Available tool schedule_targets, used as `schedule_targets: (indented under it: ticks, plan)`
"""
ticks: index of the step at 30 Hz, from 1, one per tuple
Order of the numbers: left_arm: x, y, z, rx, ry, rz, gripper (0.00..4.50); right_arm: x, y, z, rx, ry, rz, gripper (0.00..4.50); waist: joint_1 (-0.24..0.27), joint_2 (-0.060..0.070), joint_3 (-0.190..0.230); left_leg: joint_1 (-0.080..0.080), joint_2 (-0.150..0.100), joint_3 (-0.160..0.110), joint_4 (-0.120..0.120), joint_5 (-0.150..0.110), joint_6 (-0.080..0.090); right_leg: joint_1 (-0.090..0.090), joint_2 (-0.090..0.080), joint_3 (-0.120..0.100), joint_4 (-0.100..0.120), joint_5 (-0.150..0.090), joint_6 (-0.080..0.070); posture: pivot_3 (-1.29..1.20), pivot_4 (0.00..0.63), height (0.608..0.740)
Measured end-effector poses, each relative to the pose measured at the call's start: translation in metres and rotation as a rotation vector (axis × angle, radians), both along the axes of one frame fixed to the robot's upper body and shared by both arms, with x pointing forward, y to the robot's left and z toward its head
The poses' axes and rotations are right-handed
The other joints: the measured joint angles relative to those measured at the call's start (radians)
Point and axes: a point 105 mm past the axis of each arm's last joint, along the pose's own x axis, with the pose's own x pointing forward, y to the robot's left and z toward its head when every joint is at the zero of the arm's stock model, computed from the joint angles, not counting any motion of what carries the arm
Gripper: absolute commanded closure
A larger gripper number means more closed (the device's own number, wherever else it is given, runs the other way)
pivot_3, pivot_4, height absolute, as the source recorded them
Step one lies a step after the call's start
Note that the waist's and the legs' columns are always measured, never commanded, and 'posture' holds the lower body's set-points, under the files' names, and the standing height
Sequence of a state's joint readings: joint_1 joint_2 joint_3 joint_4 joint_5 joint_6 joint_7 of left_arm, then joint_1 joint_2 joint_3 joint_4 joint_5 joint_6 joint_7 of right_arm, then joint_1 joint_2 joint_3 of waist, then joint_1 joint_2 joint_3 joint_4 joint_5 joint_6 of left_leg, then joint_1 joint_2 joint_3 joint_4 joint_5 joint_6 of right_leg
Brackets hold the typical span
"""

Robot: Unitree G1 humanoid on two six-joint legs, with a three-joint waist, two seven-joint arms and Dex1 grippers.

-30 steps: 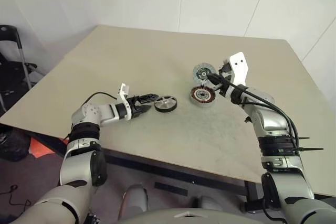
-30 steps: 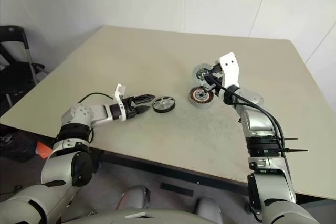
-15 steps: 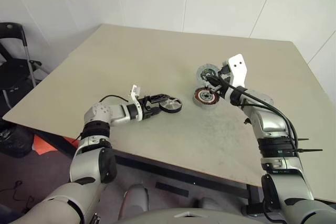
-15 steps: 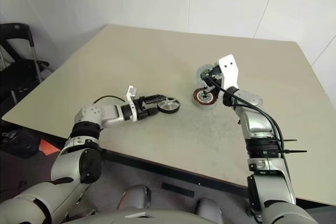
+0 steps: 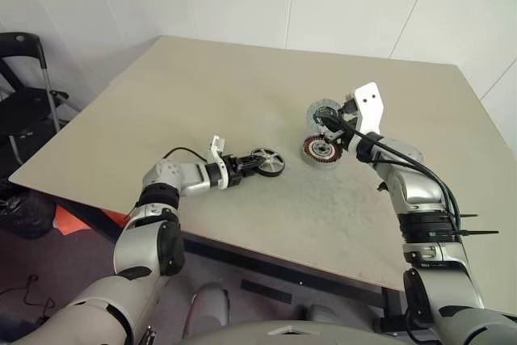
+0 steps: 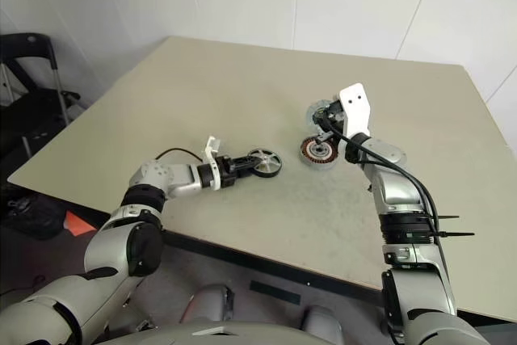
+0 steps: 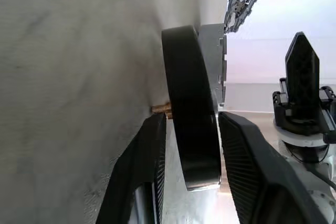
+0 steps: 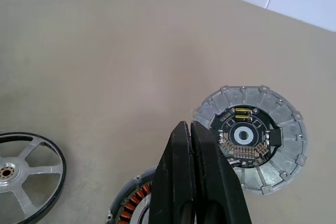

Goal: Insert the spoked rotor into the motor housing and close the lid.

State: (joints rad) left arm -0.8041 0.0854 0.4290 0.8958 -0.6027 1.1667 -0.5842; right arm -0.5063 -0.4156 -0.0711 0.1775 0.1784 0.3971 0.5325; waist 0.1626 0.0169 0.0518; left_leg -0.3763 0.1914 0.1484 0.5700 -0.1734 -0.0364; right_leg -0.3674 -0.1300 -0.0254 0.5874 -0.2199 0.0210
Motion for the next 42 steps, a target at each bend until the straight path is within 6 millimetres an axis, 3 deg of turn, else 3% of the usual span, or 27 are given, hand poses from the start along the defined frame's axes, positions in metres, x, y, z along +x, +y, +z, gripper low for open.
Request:
schedule_targets:
  ticks: [2, 5, 6, 10, 16, 20, 23, 26, 29, 33, 42]
  plan:
    - [-0.001, -0.001, 0.000, 0.002, -0.007, -0.010, 2.70, 0.001, -0.005, 0.002, -0.002, -0.011, -0.020, 4.50, -0.001, 0.000, 0.000, 0.000, -0.001, 0.000, 0.000, 0.000, 0.000, 0.000, 0.000, 0.000, 0.000, 0.000, 0.000, 0.00, 0.000, 0.740]
    - [-0.001, -0.003, 0.002, -0.005, -0.025, -0.025, 3.26, 0.002, -0.012, 0.008, 0.000, -0.033, -0.051, 4.50, 0.000, 0.000, 0.000, 0.000, -0.001, 0.000, 0.000, 0.000, 0.000, 0.000, 0.000, 0.000, 0.000, 0.000, 0.000, 0.00, 0.000, 0.740]
    - [-0.001, -0.003, 0.004, -0.014, -0.034, -0.030, 3.26, 0.003, -0.015, 0.010, -0.001, -0.042, -0.063, 4.50, 0.000, 0.000, 0.000, 0.000, -0.001, 0.000, 0.000, 0.000, 0.000, 0.000, 0.000, 0.000, 0.000, 0.000, 0.000, 0.00, 0.000, 0.740]
    - [-0.001, -0.004, 0.007, -0.024, -0.051, -0.034, 4.11, 0.007, -0.028, 0.014, -0.001, -0.059, -0.123, 4.50, -0.002, 0.000, 0.000, 0.001, -0.001, 0.000, 0.000, 0.000, 0.000, 0.001, 0.000, 0.000, 0.000, 0.000, 0.000, 0.00, 0.000, 0.740]
    - [0.000, -0.003, 0.009, -0.041, -0.058, -0.031, 4.10, 0.010, -0.044, 0.012, -0.006, -0.059, -0.200, 4.50, -0.007, 0.000, 0.000, -0.001, 0.000, 0.000, 0.000, 0.001, 0.000, 0.000, 0.000, 0.000, 0.000, 0.000, 0.000, 0.00, 0.000, 0.740]
    - [-0.003, -0.016, 0.020, -0.129, -0.047, -0.056, 4.10, 0.017, -0.080, 0.006, -0.036, -0.031, -0.397, 4.50, -0.010, -0.004, 0.003, -0.009, 0.000, 0.000, 0.001, 0.002, 0.000, -0.007, 0.000, 0.000, 0.000, 0.000, 0.000, 0.00, 0.000, 0.740]
    - [-0.002, -0.034, 0.044, -0.221, -0.069, -0.102, 4.10, 0.016, -0.104, 0.000, -0.051, 0.000, -0.506, 4.50, -0.015, -0.005, 0.003, -0.016, 0.001, 0.001, 0.001, 0.002, 0.001, -0.015, 0.001, -0.001, 0.001, 0.000, 0.000, 0.00, 0.000, 0.740]
    - [0.000, -0.047, 0.070, -0.278, -0.127, -0.138, 4.10, 0.013, -0.107, -0.011, -0.059, 0.042, -0.520, 4.50, -0.029, -0.005, 0.003, -0.023, 0.003, 0.001, 0.002, 0.004, 0.004, -0.024, 0.003, -0.002, 0.005, 0.001, 0.001, 0.00, 0.000, 0.740]
    - [-0.001, -0.056, 0.078, -0.311, -0.142, -0.156, 4.10, 0.009, -0.112, -0.023, -0.064, 0.083, -0.535, 4.50, -0.040, -0.005, 0.003, -0.025, 0.006, 0.001, 0.002, 0.003, 0.006, -0.026, 0.005, -0.002, 0.005, 0.001, 0.001, 0.00, 0.000, 0.740]
    - [0.002, -0.059, 0.077, -0.309, -0.153, -0.140, 4.10, 0.004, -0.116, -0.035, -0.070, 0.119, -0.553, 4.50, -0.039, -0.005, 0.003, -0.027, 0.007, 0.002, 0.004, 0.003, 0.006, -0.027, 0.005, -0.003, 0.006, 0.001, 0.001, 0.00, 0.000, 0.740]
    - [0.016, -0.089, 0.065, -0.241, -0.146, -0.074, 4.10, 0.004, -0.115, -0.035, -0.070, 0.120, -0.552, 4.50, -0.035, -0.005, 0.003, -0.026, 0.007, 0.002, 0.010, 0.003, 0.009, -0.023, 0.004, -0.002, 0.005, 0.002, 0.000, 0.00, 0.000, 0.740]
